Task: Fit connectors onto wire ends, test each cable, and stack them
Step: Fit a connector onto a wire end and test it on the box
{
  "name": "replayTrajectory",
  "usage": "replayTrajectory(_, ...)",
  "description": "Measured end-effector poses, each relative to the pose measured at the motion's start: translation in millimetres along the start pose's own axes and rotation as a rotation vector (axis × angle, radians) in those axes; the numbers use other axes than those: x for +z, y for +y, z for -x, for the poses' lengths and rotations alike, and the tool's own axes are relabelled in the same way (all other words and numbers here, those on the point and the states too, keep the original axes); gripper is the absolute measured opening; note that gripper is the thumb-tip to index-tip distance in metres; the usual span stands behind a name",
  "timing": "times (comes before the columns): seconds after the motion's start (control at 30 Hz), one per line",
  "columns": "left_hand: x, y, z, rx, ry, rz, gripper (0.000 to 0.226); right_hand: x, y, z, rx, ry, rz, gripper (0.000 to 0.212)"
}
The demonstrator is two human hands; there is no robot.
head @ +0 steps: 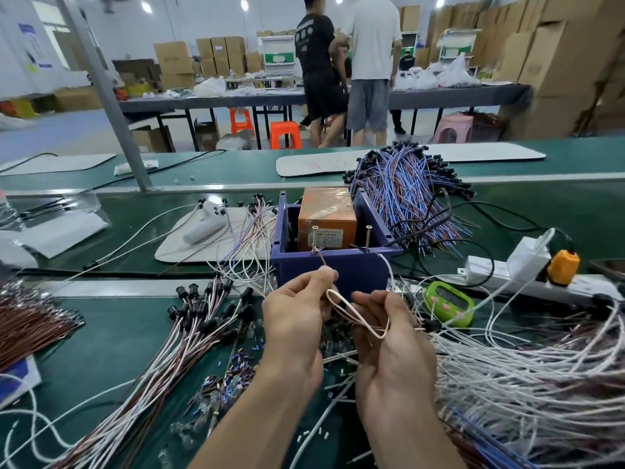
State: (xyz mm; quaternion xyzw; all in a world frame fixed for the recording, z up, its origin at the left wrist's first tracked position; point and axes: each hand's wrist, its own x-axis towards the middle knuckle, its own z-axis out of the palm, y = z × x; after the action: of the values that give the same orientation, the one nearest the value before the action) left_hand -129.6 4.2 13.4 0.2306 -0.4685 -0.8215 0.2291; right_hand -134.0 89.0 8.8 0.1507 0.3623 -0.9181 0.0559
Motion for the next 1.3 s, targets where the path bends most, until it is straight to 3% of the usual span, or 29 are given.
replayTrajectory(0.23,0,-1,-3,0.015,-0.016,-0.022,0.015,2,0,-2,0.0,0.026,0.015,0.03)
replayTrajectory(0.93,2,1,-3,-0.002,-0.01,-0.032,0.034,18,-9,-8,0.001,0.089,0.047,0.026)
replayTrajectory(1.3,0,1,-4,-0.024,0.002,-0.027,0.027,20,-6,-12,-0.006,0.057,0.088,0.028)
